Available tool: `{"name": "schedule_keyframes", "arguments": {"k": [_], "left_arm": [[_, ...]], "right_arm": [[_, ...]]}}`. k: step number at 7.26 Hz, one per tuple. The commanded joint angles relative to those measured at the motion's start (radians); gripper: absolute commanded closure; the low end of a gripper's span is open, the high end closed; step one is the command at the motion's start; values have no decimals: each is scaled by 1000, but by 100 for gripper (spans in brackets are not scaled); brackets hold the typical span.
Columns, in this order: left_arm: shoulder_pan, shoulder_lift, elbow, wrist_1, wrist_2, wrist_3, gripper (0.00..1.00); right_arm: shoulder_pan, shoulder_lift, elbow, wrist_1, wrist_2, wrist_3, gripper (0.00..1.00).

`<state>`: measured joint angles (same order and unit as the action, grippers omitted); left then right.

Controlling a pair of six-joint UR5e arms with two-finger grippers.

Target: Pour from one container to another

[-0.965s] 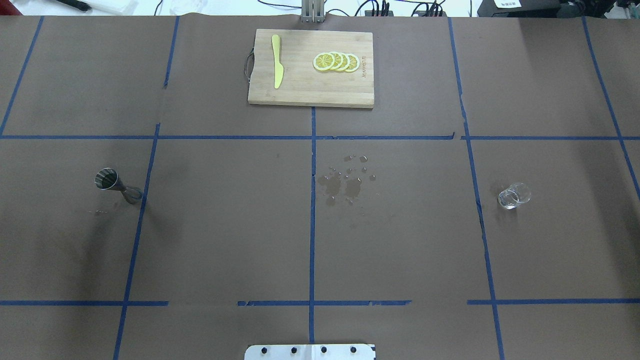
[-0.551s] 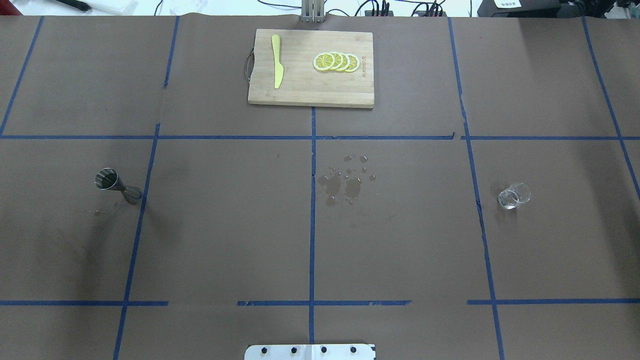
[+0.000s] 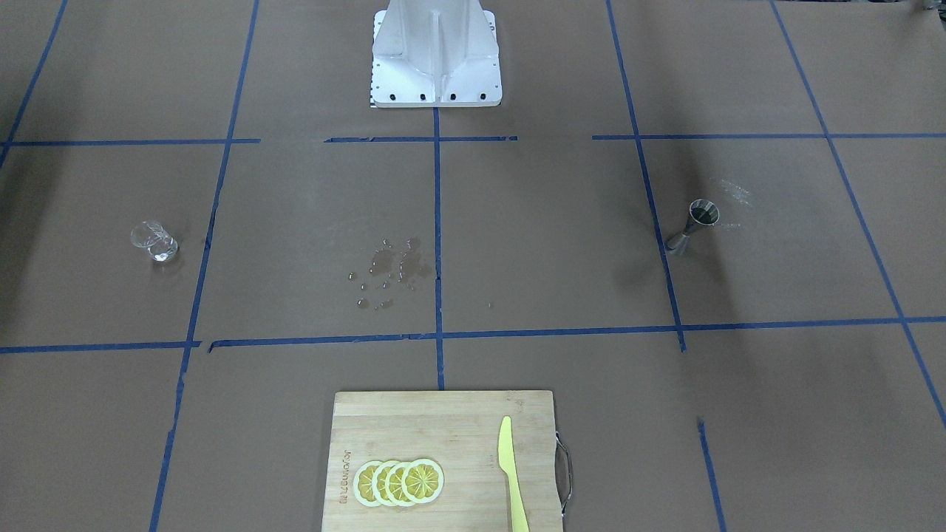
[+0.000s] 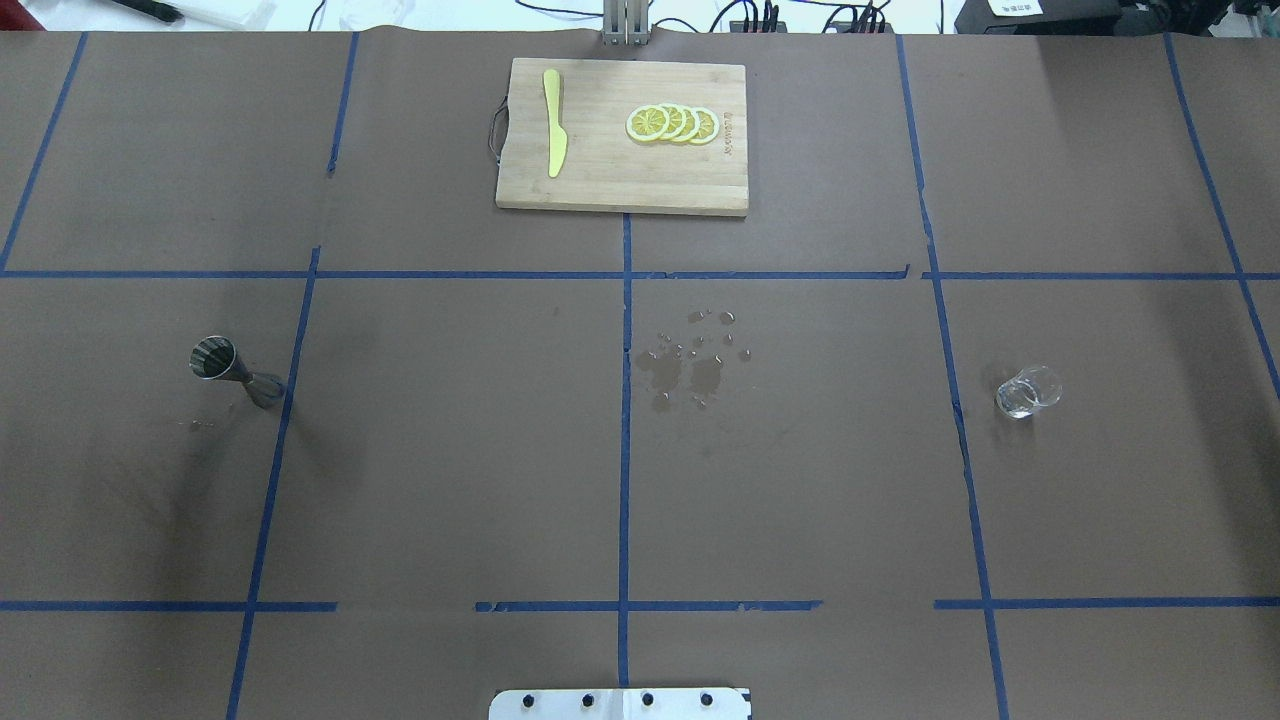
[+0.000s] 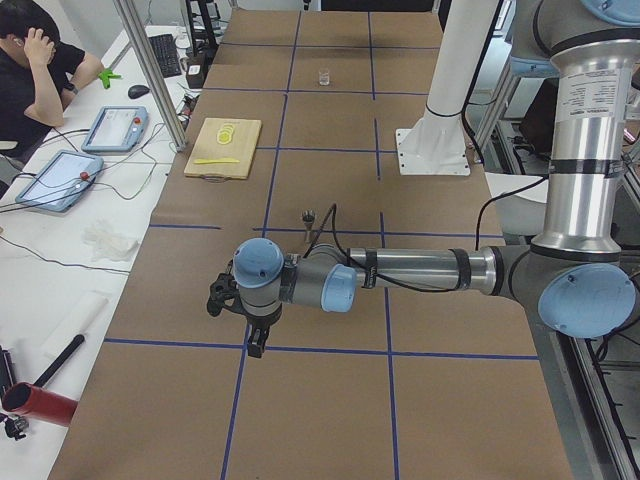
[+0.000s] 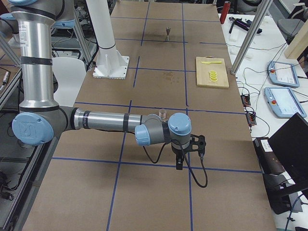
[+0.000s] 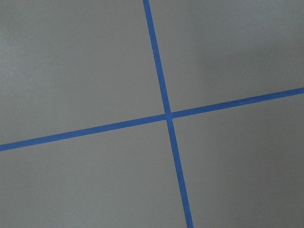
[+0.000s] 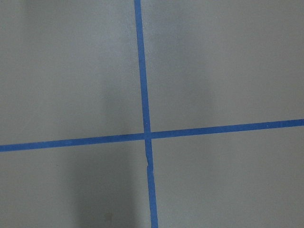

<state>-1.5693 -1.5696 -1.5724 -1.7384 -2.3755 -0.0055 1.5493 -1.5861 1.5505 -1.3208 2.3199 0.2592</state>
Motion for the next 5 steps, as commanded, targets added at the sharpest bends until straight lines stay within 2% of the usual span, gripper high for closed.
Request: {"name": "schedule_keyframes", "arguments": {"k": [1,5], "left_arm": [[0,0,-33,-1,-1,-141,0],[0,-1,-34,-3,-1,-140,0]], "right_arm": [[0,0,-1,0,-1,11,0],[-3,30,-9,2,-7,92,0]]}}
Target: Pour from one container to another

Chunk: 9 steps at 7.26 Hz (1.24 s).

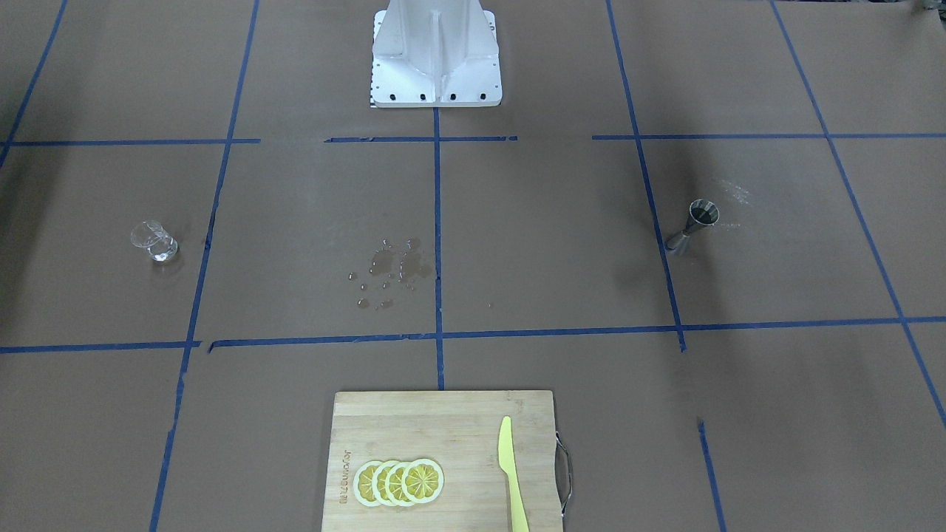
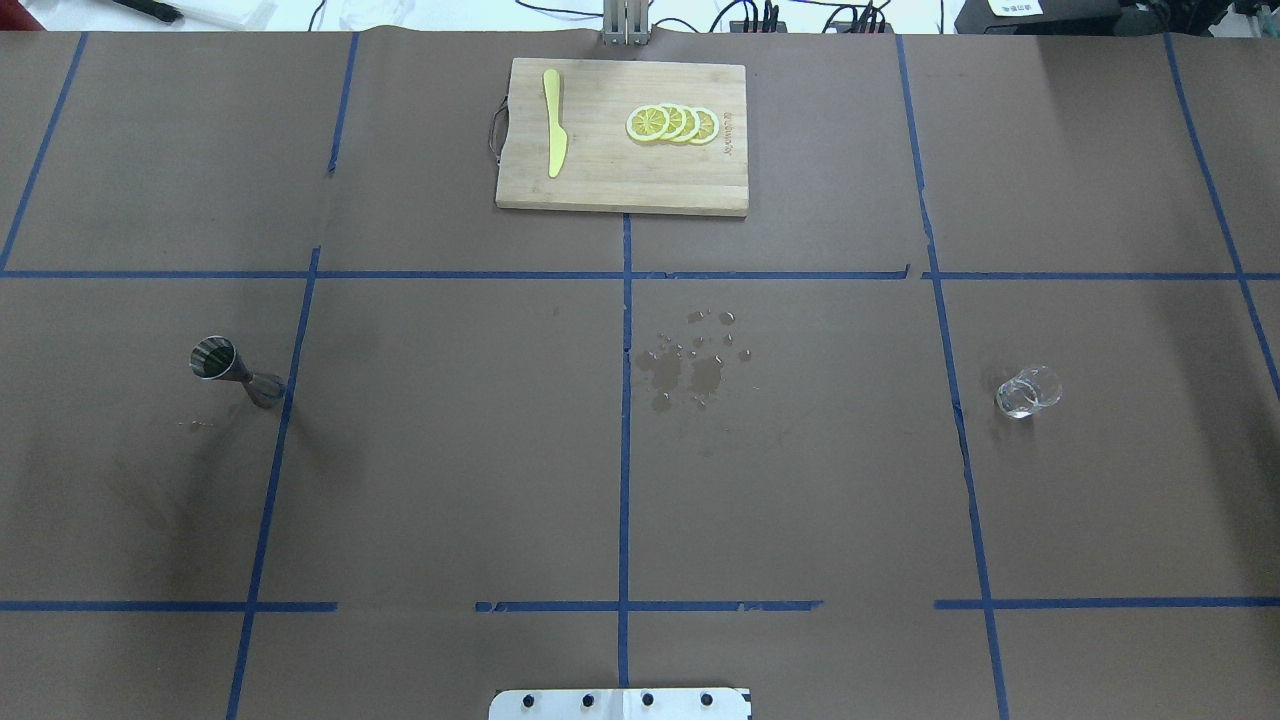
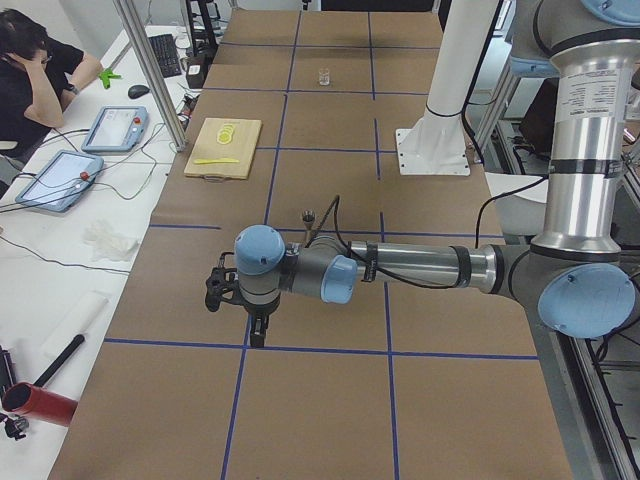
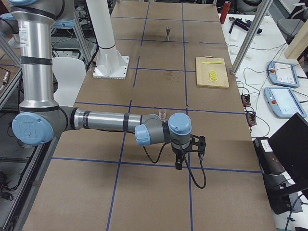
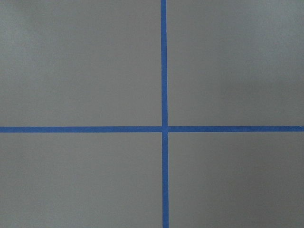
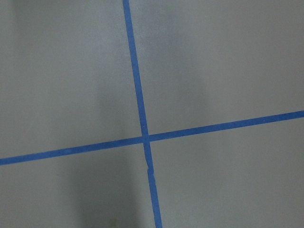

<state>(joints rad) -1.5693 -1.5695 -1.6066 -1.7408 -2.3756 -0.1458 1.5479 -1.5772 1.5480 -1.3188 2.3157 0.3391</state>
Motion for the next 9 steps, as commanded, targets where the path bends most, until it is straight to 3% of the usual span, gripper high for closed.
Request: {"name": "schedule_keyframes", "arguments": {"k": [1,5,9], "left_arm": [[0,-3,-1,0,-1,0,0],[0,-14,-1,0,1,6,0],[0,-9,-21,1,3,8,0]], "right_arm": [[-3,28,-12,0,-2,12,0],[0,31,-8,-13,13,-102,0],[52,34,9,-174,45,-330,0]]}}
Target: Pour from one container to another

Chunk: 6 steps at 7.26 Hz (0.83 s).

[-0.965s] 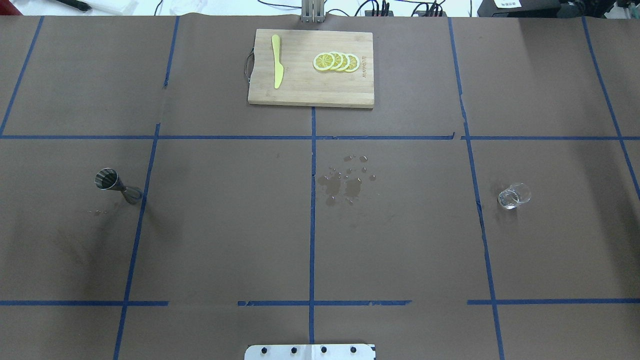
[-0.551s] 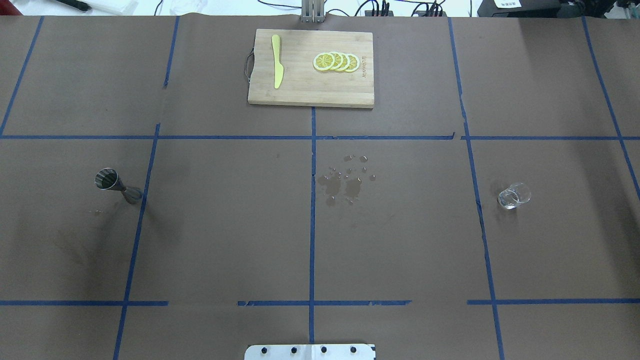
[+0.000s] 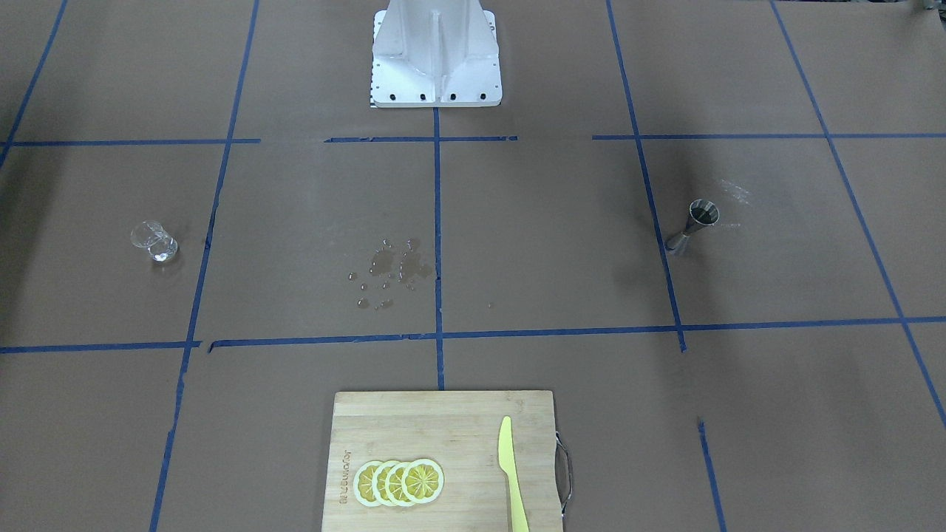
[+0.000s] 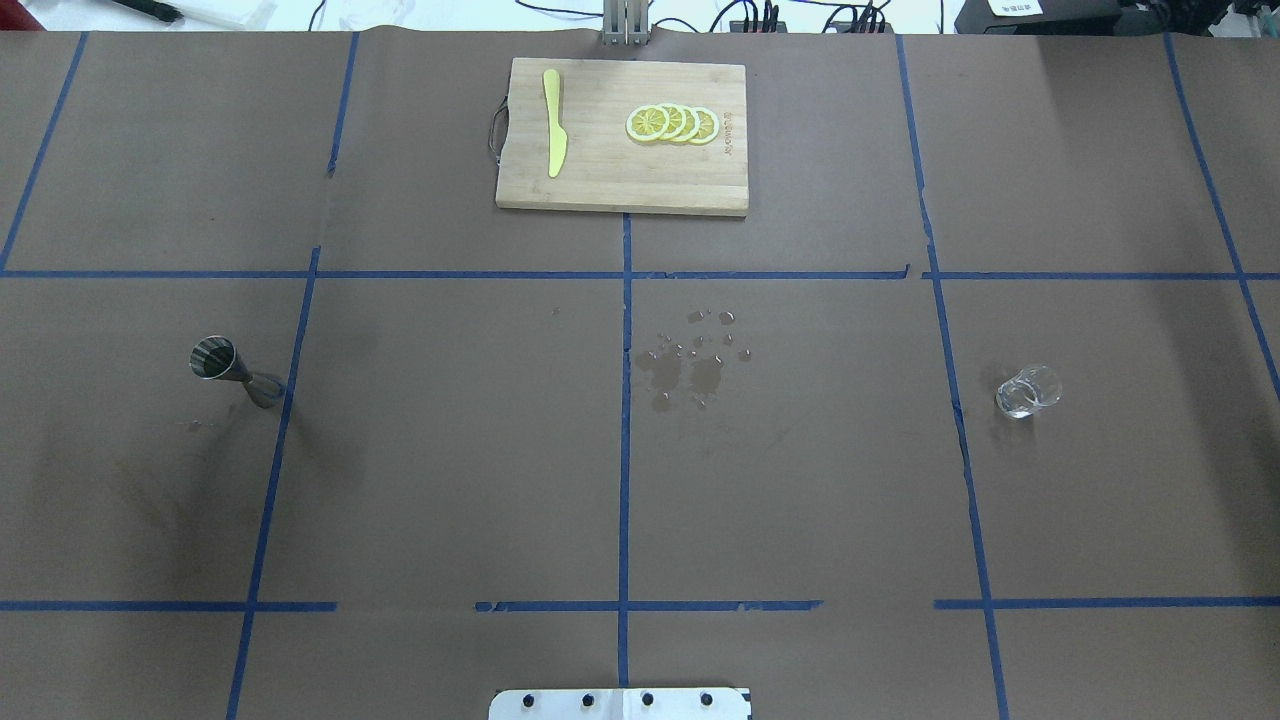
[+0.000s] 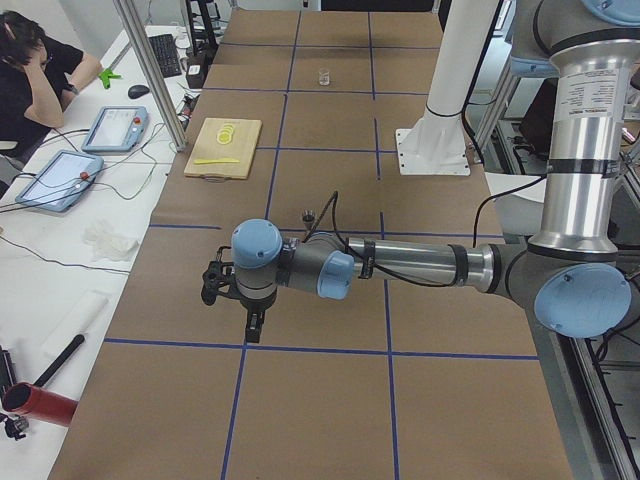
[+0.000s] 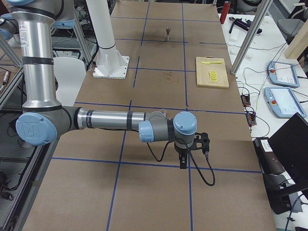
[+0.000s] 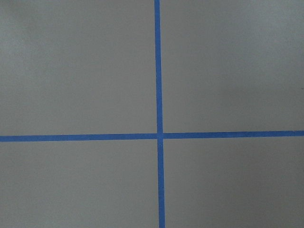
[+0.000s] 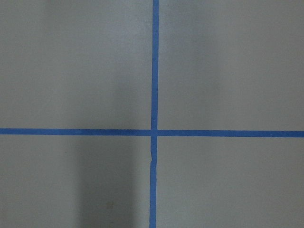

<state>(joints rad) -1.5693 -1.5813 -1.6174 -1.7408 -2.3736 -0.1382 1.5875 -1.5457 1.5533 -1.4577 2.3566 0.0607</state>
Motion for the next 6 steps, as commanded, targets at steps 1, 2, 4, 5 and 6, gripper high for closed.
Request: {"name": "schedule_keyframes", "arguments": {"k": [1,2,4,5,6], "left_arm": [[0,4,-15,3,1,0,0],[0,3,-18,3,2,2,0],[0,9,-28,10,1,11,0],[0,14,-30,10,2,11,0],[2,15,-30,10,2,12,0]], "right_arm": [[15,4,1,-35,4,-52,0],[16,4,-1,-35,4,-52,0],[16,4,-1,-33,1,-50,0],[16,4,-1,-32,-2,-48,0],[16,3,-1,-27,0,-48,0]]}}
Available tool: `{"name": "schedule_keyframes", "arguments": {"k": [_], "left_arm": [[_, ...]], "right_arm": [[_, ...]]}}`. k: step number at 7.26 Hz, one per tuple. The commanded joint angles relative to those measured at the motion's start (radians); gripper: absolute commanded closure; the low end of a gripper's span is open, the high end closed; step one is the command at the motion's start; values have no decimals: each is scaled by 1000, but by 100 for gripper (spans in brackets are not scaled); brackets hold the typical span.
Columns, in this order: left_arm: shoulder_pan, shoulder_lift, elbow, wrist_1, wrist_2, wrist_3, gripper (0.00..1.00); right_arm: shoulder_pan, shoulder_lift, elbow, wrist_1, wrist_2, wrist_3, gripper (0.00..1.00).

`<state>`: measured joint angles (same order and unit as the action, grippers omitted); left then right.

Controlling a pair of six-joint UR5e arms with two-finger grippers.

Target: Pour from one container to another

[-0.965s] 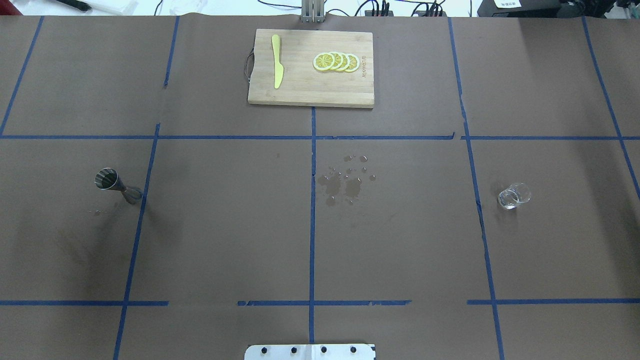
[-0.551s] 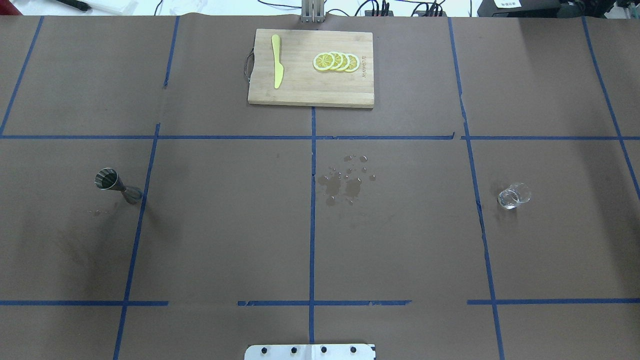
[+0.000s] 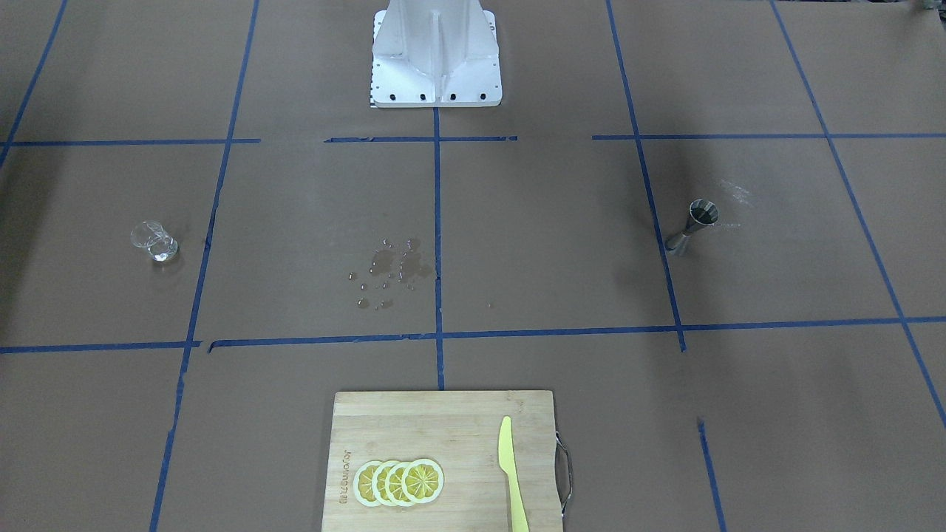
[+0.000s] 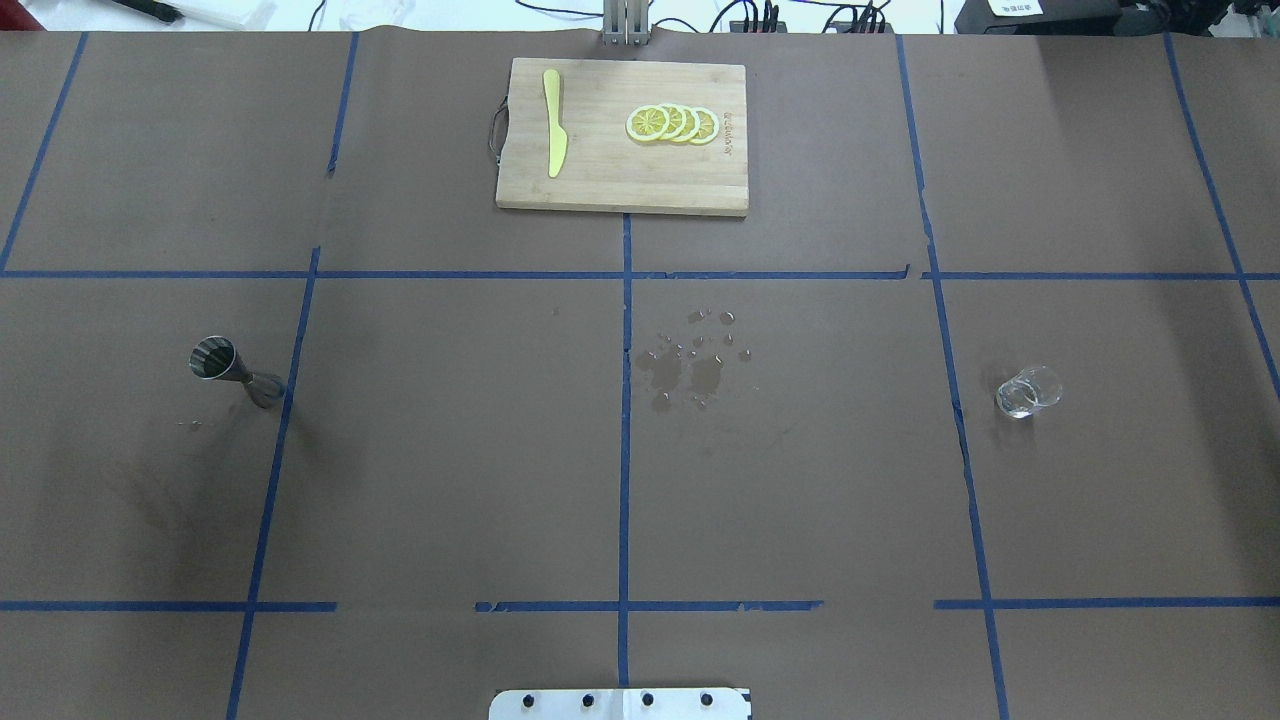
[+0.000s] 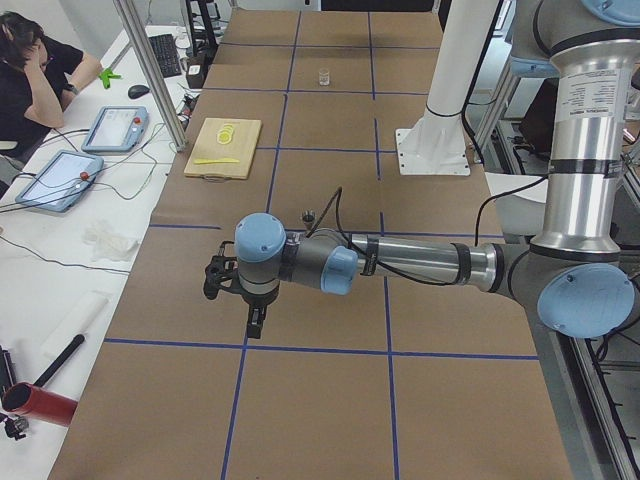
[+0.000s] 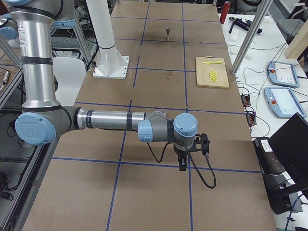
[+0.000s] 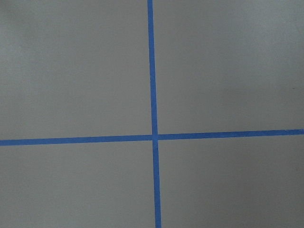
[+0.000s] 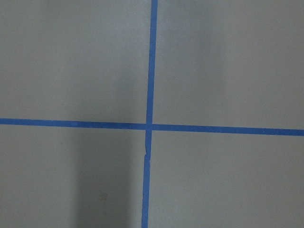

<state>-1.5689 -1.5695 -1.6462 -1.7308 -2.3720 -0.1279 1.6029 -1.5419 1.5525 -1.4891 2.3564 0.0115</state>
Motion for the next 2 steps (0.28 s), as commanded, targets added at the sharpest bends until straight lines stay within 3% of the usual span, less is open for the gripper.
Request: {"name": "schedule_keyframes", "arguments": {"k": [1,2], "left_arm": [[1,3,0,0,0,2,0],[1,2,2,0,0,2,0]], "right_arm": [[0,-3,-2,7,0,2,0],[0,-4,-3,9,0,2,0]]}}
